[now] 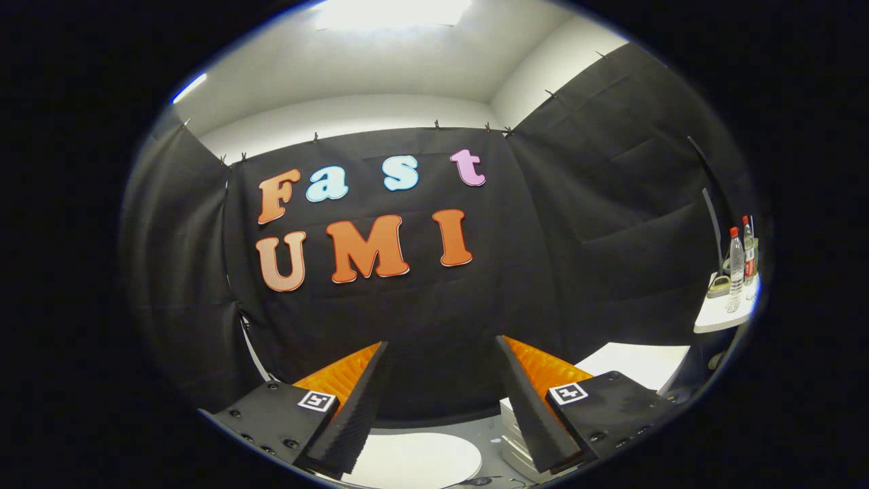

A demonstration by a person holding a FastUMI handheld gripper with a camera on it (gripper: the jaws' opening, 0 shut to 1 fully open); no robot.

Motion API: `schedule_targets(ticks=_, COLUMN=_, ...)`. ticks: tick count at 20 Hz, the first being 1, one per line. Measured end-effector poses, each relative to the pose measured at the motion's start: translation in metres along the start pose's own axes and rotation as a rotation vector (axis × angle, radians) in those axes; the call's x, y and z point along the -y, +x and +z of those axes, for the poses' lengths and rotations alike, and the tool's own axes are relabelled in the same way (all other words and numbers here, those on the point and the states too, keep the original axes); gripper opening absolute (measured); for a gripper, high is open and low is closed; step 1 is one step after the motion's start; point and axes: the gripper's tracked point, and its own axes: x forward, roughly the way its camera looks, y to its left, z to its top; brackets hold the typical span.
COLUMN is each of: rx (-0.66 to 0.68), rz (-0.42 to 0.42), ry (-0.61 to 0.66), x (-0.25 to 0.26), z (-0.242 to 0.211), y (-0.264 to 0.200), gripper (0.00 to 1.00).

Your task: Open the toilet lid.

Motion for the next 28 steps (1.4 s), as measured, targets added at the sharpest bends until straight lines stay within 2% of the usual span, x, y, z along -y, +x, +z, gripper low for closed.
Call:
schedule_targets(ticks=4, rx=-0.018, rz=0.016, ry=-0.037, x=-0.004, z=-0.007, y=0.000, gripper=0.98)
schedule_targets(ticks=11, rx=-0.064, rz=0.042, ry=-0.013, x=-0.005, z=-0.042, y=0.008, gripper=0.98)
schedule_targets(ticks=17, rx=-0.157, rz=0.029, ry=0.013, x=0.006, z=-0.117, y=0.022, gripper=0.98)
schedule_targets(ticks=21, rx=-0.252, rz=0.007, ry=0.031, x=0.017, z=-0.190, y=0.022, gripper=0.98)
schedule_targets(ticks=28, rx=-0.430, rz=-0.049, ry=0.198, x=0.034, z=-0.318, y=0.018, gripper=0.99)
